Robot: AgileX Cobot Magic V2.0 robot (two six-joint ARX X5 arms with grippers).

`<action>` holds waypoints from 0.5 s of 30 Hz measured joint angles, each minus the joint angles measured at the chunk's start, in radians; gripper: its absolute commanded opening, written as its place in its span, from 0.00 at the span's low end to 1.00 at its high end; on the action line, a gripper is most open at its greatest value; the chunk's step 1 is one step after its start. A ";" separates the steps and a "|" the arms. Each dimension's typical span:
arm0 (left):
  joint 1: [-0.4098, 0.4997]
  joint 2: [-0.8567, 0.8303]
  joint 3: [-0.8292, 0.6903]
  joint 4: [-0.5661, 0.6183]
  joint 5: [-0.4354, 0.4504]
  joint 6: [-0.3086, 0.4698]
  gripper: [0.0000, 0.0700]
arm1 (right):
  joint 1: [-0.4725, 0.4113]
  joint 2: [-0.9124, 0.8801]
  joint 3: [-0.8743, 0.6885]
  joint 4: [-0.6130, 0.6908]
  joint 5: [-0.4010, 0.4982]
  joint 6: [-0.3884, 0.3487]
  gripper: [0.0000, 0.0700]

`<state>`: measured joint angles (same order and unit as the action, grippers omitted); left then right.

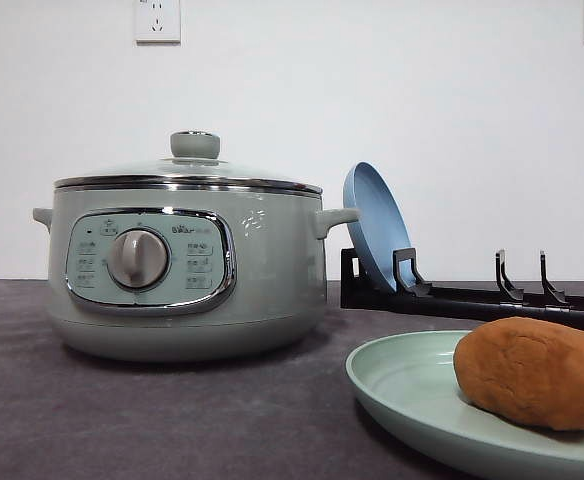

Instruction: Transfer potato from steamer to green plate

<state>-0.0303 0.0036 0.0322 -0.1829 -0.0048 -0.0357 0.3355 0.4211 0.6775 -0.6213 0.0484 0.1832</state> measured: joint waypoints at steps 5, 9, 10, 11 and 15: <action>0.000 0.000 0.000 0.000 0.000 0.000 0.00 | -0.162 -0.123 -0.274 0.340 -0.006 0.000 0.04; 0.000 0.000 0.000 0.000 0.000 0.000 0.00 | -0.265 -0.235 -0.452 0.503 -0.054 -0.003 0.04; 0.000 0.000 0.000 0.000 0.000 0.000 0.00 | -0.281 -0.257 -0.487 0.523 -0.056 -0.004 0.03; 0.000 0.000 0.000 0.000 0.000 0.000 0.00 | -0.296 -0.277 -0.518 0.533 -0.058 -0.004 0.03; 0.000 0.000 0.000 0.000 0.000 0.000 0.00 | -0.322 -0.345 -0.604 0.530 -0.071 -0.004 0.03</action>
<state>-0.0303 0.0036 0.0322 -0.1829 -0.0048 -0.0357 0.0134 0.0762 0.0735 -0.0912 -0.0225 0.1795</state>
